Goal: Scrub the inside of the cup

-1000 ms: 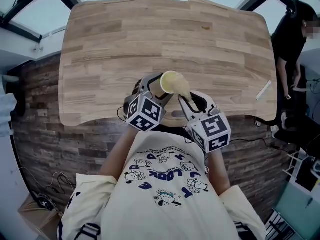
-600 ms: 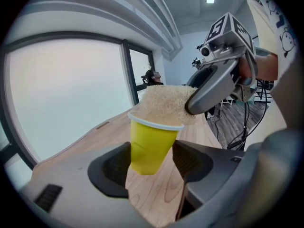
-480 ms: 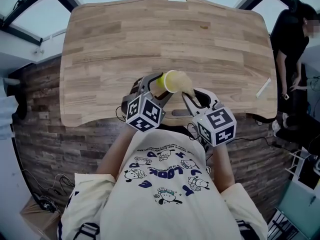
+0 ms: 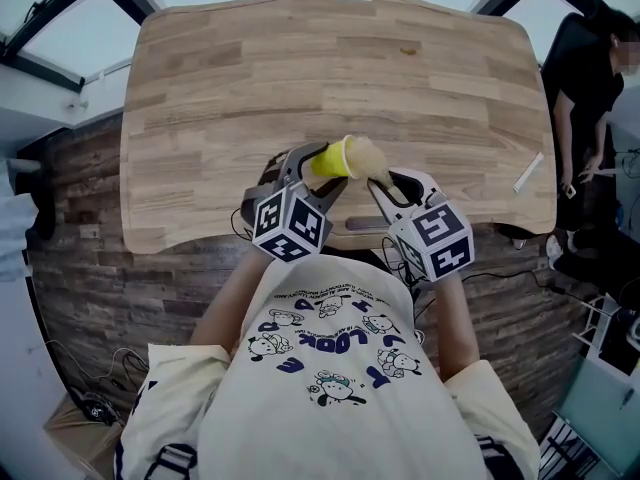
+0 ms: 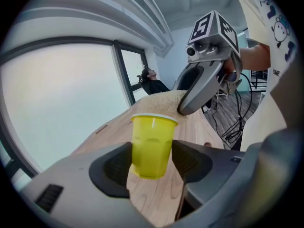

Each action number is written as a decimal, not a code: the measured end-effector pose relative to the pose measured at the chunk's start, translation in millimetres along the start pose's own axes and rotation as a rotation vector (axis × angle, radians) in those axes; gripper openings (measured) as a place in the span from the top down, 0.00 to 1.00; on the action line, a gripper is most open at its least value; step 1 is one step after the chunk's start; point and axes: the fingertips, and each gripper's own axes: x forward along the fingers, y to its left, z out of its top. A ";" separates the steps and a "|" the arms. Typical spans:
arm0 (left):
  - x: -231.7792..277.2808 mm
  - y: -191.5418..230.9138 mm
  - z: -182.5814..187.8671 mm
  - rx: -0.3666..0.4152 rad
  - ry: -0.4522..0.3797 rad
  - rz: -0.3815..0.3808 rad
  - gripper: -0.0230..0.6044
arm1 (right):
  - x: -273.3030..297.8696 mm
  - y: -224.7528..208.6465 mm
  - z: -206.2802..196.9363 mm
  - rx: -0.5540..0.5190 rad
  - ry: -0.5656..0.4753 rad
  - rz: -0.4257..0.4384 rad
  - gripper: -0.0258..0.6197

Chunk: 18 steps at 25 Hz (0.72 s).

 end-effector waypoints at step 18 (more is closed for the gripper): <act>-9.9 4.7 11.6 0.322 -0.013 0.093 0.53 | 4.3 2.9 0.3 0.216 0.064 0.228 0.83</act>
